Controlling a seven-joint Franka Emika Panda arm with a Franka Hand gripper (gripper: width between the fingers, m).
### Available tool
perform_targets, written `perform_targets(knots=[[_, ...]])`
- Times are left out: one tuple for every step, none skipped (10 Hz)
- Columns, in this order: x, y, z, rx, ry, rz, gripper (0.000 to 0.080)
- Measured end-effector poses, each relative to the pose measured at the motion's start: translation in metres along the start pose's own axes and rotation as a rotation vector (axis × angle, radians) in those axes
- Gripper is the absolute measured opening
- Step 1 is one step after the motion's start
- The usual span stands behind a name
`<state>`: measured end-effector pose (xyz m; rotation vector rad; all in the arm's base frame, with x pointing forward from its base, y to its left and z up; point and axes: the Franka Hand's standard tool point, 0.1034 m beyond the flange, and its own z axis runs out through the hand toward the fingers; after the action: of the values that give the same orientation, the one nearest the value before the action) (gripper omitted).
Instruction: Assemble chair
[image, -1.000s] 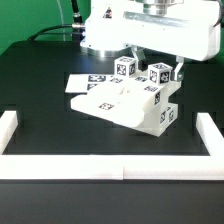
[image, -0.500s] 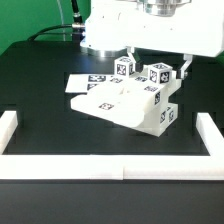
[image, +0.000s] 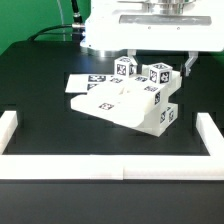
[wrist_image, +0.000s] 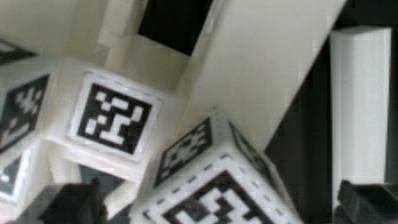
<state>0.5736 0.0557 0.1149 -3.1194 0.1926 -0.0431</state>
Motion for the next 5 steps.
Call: perform_targets(knots=[[-0.0018,-0.002,0.0014,-0.001,-0.001,-0.062,0.0649],[-0.0027,-0.002,0.0021,-0.001,-0.003,-0.161,0.0649],[-0.0023,-0.0005,0.0021,-0.001,-0.003,-0.226,0.0649],[-0.0022,0.0003,0.0021,-0.002,-0.003,-0.286,0.0649],[-0.0021,0.0002,0.0021,-0.004,-0.003,-0.321,0.0527]])
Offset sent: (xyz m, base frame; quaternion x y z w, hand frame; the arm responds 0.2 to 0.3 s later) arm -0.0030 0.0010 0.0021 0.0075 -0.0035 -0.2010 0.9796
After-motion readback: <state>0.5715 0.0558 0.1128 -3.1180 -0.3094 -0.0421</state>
